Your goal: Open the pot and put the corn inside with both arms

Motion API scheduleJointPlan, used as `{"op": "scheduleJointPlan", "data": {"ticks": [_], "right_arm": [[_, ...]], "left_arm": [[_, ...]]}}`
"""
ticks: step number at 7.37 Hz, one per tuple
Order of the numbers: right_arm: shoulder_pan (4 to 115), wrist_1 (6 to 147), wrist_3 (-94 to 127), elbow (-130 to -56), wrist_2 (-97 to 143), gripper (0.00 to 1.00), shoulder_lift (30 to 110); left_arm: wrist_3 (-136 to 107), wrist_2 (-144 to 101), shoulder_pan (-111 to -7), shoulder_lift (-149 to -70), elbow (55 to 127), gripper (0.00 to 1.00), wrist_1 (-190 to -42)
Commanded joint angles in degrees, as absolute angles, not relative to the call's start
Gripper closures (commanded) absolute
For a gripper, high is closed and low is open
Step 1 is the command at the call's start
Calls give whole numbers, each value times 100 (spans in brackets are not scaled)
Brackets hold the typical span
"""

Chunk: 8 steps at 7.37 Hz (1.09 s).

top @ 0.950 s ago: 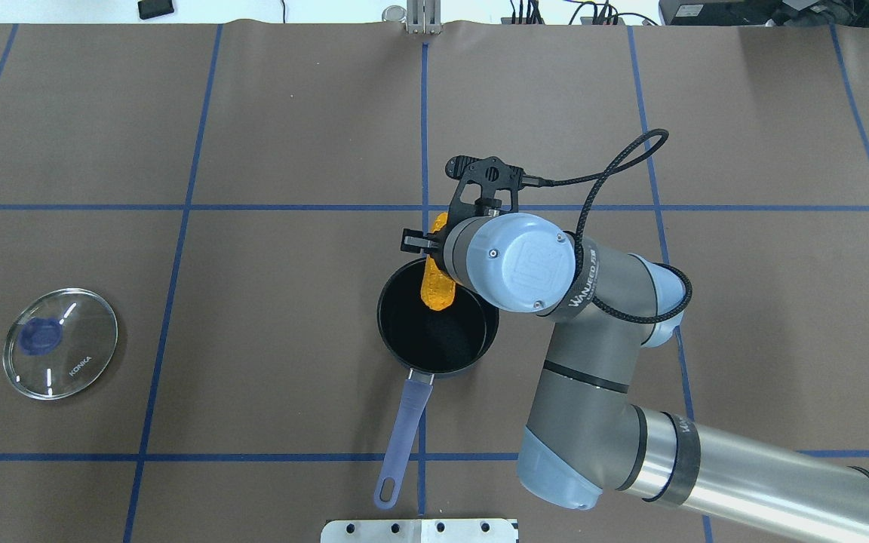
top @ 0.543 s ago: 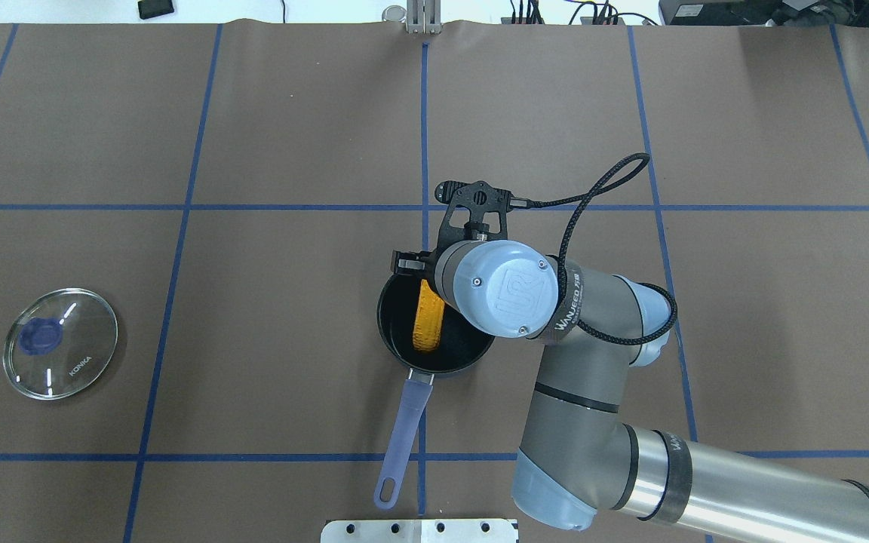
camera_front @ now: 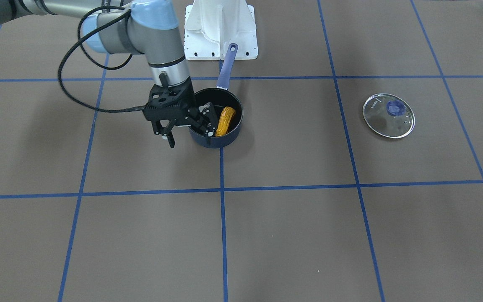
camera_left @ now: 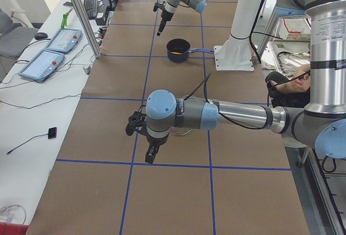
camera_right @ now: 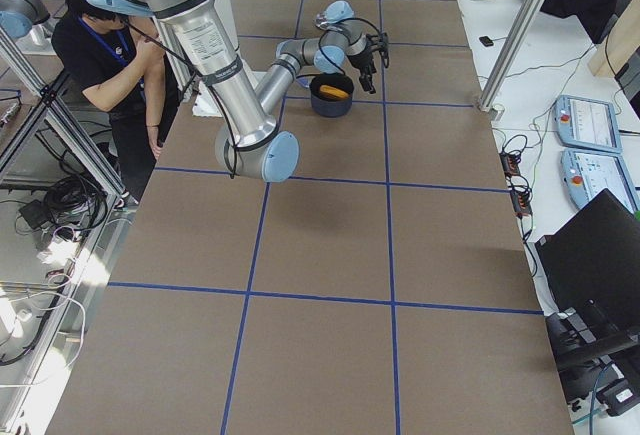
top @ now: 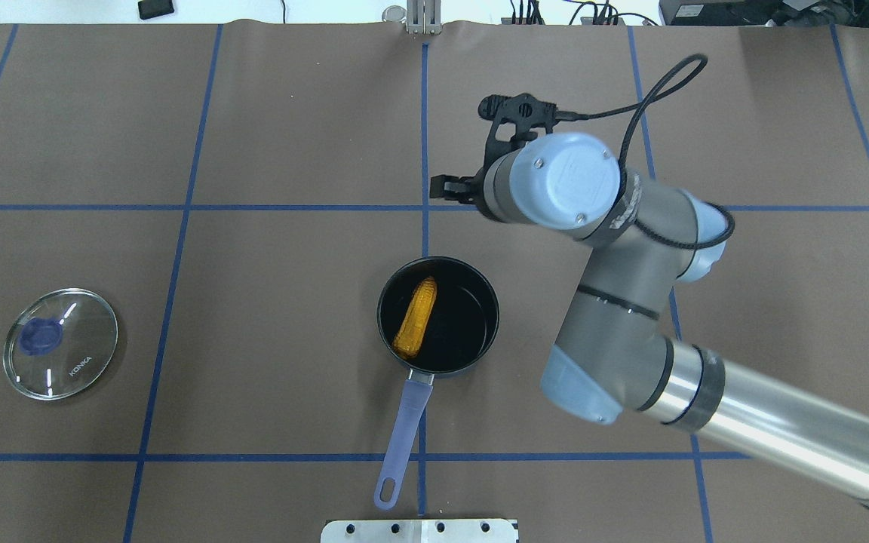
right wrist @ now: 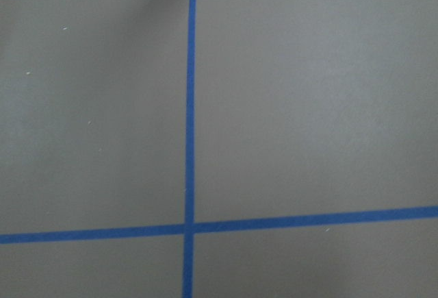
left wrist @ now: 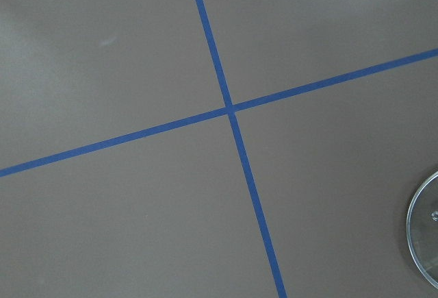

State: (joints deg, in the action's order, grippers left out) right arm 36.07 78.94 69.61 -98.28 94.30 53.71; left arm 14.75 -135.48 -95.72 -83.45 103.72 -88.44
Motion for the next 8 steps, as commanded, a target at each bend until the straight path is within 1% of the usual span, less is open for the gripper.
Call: {"op": "scheduleJointPlan", "data": {"ticks": [1,3,4,5,7,8], "right_arm": [[4873,7901,5081,-9537,10666,0,5885],[6268,7901,2999,-9274,12104,0,6510],[6710,7893,2118,-9229,12268,0,6913],[6967,7858,1674,-9176,12435,0,7378],[7460,7805,1006,-9438,12804,0,8694],[7723,7805,958,-9553,12980,0,9171]], "left_arm": [[1153,-13561,-9571,-8332,10249,2,-8824],[1178,-13790,-9554,-8139,10126,2,-8842],[1178,-13677,-9545,-8060,10073,2,-8824],[1195,-13458,-9493,-8042,9942,2,-8850],[1187,-13456,-9265,-8024,9932,2,-8842],[1187,-13456,-9203,-8042,9932,2,-8850]]}}
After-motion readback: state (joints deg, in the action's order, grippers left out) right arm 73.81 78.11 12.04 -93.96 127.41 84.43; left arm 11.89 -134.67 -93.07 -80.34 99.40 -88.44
